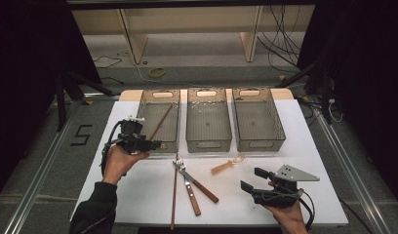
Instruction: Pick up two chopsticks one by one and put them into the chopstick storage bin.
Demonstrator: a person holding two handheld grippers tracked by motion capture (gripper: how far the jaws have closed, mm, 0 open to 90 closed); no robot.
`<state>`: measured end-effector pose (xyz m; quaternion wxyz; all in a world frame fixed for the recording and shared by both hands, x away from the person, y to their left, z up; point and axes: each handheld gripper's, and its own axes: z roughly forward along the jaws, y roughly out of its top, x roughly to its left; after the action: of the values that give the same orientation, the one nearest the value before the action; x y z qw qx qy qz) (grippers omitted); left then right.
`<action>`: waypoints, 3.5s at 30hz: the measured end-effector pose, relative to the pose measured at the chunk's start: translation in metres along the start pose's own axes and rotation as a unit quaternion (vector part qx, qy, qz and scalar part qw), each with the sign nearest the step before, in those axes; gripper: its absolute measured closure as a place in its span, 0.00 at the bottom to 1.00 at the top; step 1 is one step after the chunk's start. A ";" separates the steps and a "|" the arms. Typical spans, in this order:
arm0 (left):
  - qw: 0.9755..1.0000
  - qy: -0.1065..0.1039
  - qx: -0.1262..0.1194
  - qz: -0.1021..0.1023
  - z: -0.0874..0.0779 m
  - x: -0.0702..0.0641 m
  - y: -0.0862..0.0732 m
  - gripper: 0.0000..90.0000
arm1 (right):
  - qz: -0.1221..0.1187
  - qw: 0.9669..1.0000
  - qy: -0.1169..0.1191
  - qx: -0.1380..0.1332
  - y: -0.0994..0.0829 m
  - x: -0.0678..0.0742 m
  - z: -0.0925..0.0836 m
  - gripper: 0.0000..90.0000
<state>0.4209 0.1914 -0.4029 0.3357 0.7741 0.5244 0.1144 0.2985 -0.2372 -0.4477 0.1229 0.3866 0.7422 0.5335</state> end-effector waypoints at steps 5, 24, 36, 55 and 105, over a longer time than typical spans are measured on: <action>1.000 0.000 0.014 0.012 0.000 -0.012 -0.015 0.28 | -0.002 1.000 0.002 0.000 0.000 0.001 0.000 0.28; 0.995 -0.013 0.083 0.051 0.020 -0.055 -0.061 0.27 | -0.006 1.000 0.001 -0.001 0.001 0.001 -0.001 0.28; 0.989 -0.021 0.127 0.075 0.030 -0.072 -0.076 0.34 | -0.006 1.000 0.002 0.000 0.001 0.002 0.000 0.29; 0.979 -0.008 0.163 0.126 0.041 -0.089 -0.082 0.54 | -0.007 1.000 0.004 0.001 0.001 0.002 0.000 0.29; 0.977 0.035 0.173 0.120 0.023 -0.033 -0.076 0.93 | -0.009 1.000 0.007 0.001 0.002 0.003 -0.001 0.29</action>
<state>0.3635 0.1701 -0.4635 0.1619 0.8731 0.4513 0.0883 0.2968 -0.2358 -0.4449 0.1227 0.3762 0.7470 0.5343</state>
